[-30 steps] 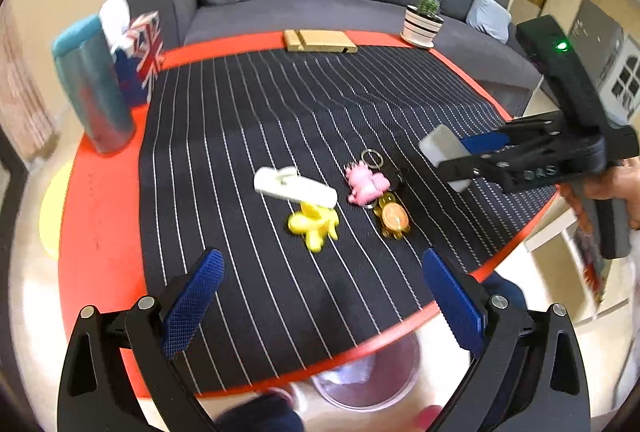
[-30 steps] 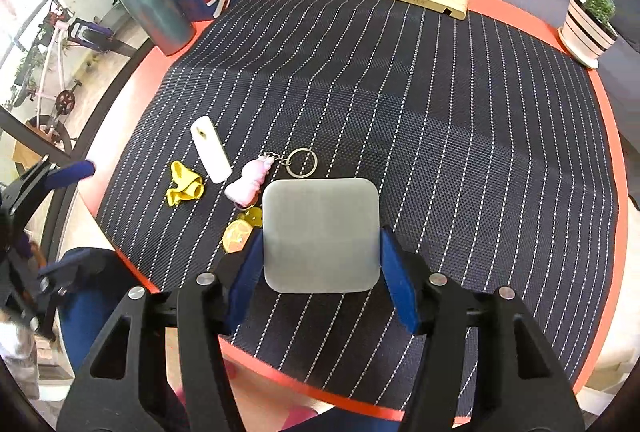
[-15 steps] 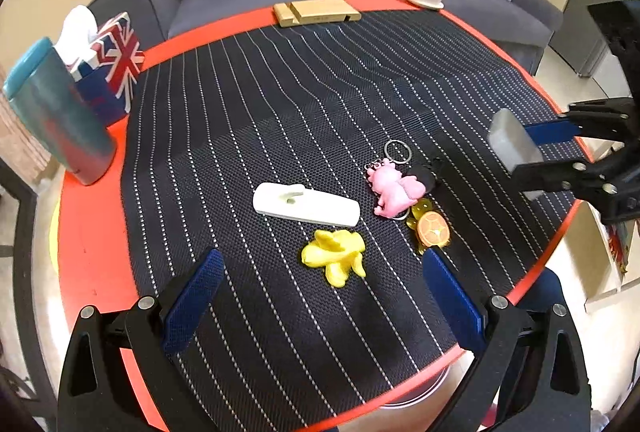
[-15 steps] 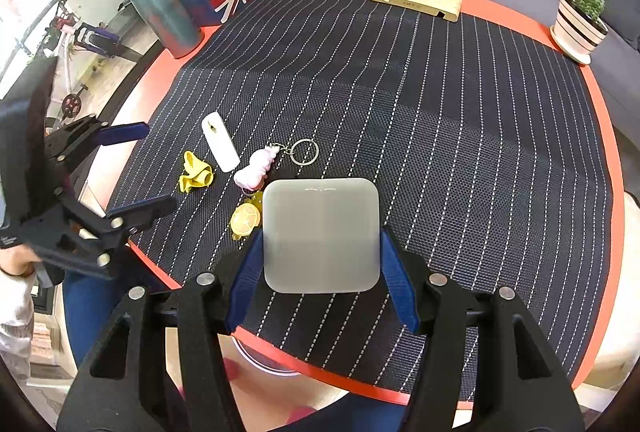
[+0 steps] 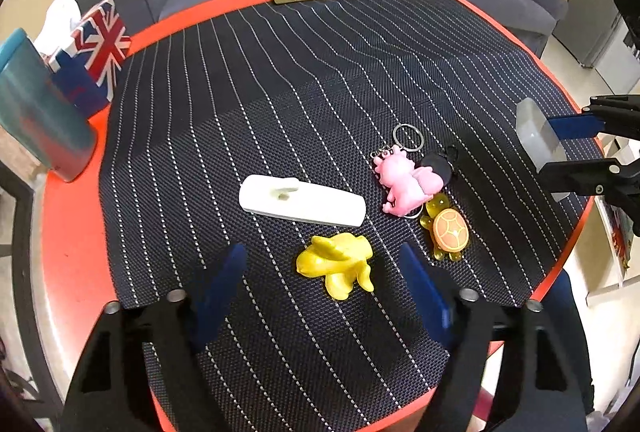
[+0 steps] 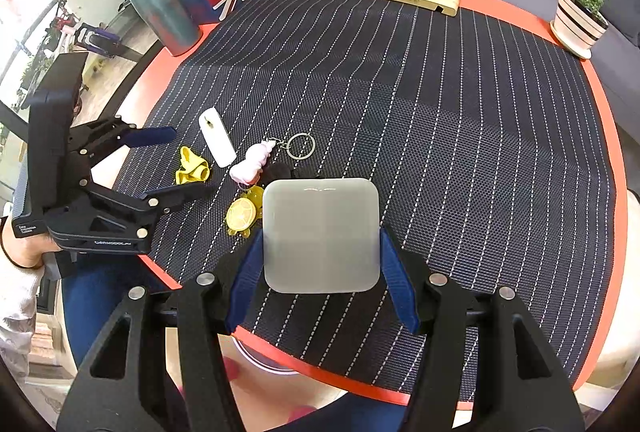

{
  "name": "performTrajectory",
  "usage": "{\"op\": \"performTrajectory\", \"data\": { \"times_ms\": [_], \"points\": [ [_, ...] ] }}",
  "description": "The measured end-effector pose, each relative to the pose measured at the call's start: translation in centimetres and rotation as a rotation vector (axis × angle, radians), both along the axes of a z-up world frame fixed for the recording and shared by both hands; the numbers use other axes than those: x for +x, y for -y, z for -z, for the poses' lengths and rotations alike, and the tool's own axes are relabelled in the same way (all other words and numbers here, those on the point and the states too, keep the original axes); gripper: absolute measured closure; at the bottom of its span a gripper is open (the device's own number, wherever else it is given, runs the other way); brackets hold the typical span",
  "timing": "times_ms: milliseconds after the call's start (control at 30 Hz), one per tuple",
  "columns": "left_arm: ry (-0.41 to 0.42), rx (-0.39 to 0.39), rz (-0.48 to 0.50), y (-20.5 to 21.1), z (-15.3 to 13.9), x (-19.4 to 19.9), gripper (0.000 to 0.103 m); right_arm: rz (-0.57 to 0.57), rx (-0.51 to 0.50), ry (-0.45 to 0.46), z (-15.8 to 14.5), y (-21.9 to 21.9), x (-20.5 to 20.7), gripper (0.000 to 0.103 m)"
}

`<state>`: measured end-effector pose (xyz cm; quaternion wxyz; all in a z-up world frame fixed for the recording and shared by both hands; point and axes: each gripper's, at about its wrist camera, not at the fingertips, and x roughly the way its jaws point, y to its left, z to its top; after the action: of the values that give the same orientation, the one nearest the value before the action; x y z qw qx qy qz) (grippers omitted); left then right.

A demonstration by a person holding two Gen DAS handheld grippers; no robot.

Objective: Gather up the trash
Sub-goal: 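Grasp the yellow banana-shaped toy with the left gripper while the right carries the case toward the bin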

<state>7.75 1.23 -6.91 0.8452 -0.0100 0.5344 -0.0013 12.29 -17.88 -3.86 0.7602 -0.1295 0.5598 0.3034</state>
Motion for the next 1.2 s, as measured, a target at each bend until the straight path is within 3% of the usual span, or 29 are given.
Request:
{"op": "performTrajectory", "data": {
  "times_ms": [200,433,733,1200],
  "points": [
    [-0.026,-0.022,0.009,0.0,0.6,0.2,0.064,-0.001,0.001,-0.002,0.1,-0.1,0.0,0.046],
    [-0.007,-0.022,0.01,0.1,0.3,-0.2,0.064,0.0,0.003,0.004,0.1,-0.2,-0.1,0.046],
    [0.054,-0.017,0.031,0.9,-2.4,-2.1,0.064,0.001,0.017,0.029,-0.9,0.1,-1.3,0.046],
    [0.182,-0.02,0.094,4.1,-7.1,-7.5,0.064,-0.035,0.053,0.102,-3.8,0.9,-7.3,0.046]
  ]
}}
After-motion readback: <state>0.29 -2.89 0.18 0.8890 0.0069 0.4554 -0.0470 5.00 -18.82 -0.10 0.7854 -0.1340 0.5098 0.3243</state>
